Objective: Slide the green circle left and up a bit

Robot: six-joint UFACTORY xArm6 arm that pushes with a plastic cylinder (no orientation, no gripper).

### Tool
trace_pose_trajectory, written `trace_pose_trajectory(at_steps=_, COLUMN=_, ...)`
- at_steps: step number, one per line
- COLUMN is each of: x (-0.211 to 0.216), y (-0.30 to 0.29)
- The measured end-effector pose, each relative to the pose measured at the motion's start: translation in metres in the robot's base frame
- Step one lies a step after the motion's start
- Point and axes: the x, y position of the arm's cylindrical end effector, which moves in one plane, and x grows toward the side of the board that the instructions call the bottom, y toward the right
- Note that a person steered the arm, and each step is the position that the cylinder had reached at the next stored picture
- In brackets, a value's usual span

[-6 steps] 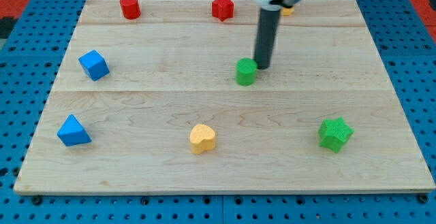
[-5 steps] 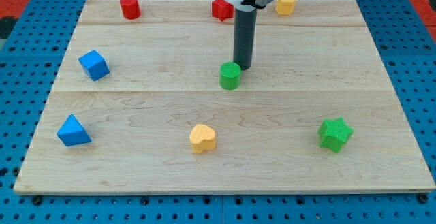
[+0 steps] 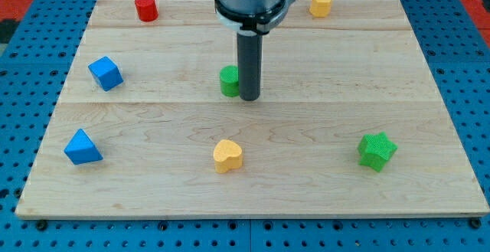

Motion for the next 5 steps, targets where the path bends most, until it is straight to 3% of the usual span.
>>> trace_pose_trajectory(at_steps=1, x=0.005, y=-0.041)
trace_pose_trajectory(at_steps=4, x=-0.016, y=-0.006)
trace_pose_trajectory(at_steps=5, x=-0.002, y=-0.056)
